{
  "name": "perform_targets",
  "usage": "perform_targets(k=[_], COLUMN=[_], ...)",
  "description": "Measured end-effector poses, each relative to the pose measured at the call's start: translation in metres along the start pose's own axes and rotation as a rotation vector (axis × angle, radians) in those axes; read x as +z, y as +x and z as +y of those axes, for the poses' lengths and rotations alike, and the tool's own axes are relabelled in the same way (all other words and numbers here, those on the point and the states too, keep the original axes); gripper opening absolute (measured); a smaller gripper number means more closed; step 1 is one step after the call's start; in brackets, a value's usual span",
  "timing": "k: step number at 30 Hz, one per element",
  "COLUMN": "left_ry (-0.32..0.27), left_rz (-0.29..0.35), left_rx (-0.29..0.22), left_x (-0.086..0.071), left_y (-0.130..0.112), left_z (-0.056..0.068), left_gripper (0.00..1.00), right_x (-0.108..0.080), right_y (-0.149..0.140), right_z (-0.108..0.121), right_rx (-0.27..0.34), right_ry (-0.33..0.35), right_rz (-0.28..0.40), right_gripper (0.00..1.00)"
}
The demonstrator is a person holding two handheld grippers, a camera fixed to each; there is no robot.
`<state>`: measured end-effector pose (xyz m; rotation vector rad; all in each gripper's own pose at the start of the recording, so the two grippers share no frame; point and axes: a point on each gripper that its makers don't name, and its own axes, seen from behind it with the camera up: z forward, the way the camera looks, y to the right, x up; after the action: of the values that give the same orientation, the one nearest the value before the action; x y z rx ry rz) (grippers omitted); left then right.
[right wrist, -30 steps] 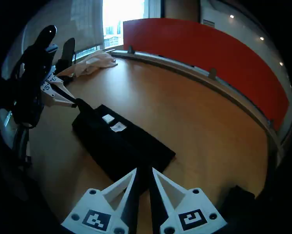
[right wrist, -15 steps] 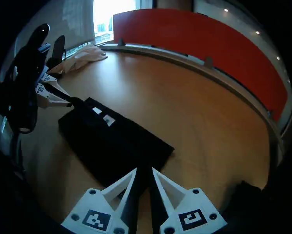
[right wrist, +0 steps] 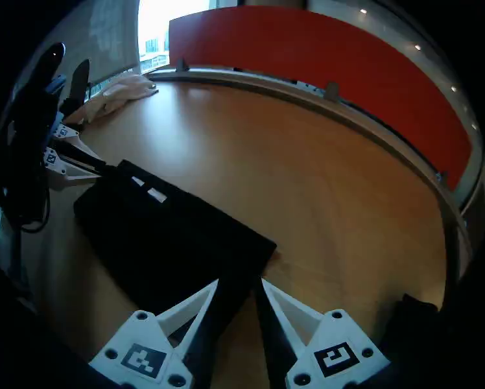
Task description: Fold towel
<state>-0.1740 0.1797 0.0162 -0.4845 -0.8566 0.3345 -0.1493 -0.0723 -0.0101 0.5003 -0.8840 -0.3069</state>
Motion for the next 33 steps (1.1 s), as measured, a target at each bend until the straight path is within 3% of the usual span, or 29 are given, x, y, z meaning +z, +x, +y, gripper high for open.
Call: perform_targets(k=[15,17,19,21,22,25,27,29,33], left_ry=[0.058,0.061,0.060,0.056,0.054,0.051,0.051,0.049,0.046], left_rz=[0.025,0.021,0.021,0.023,0.024,0.028,0.030,0.033,0.040], left_rx=[-0.002,-0.009,-0.019,-0.030,-0.035,-0.049,-0.057,-0.065,-0.081], left_x=[-0.002,-0.003,-0.005,-0.008,-0.009,-0.015,-0.018,-0.021,-0.029], left_y=[0.019,0.019,0.019,0.020,0.020,0.020,0.019,0.018,0.015], left_z=[-0.024,-0.026,-0.027,-0.028,-0.028,-0.028,-0.028,-0.027,-0.025], left_gripper=[0.44,0.50,0.65,0.67,0.73,0.85,0.86,0.95,0.96], right_x=[0.004,0.003,0.001,-0.001,-0.002,-0.006,-0.009,-0.013,-0.022], right_y=[0.019,0.020,0.021,0.022,0.022,0.022,0.022,0.023,0.021], right_z=[0.025,0.028,0.031,0.033,0.034,0.034,0.033,0.031,0.027], right_rx=[0.003,0.002,0.000,-0.002,-0.003,-0.005,-0.005,-0.006,-0.006], right_ry=[-0.071,-0.080,-0.091,-0.101,-0.103,-0.106,-0.105,-0.103,-0.102], right_rz=[0.028,0.029,0.033,0.038,0.041,0.047,0.052,0.059,0.068], right_gripper=[0.74,0.79,0.87,0.96,1.00,1.00,1.00,1.00,1.00])
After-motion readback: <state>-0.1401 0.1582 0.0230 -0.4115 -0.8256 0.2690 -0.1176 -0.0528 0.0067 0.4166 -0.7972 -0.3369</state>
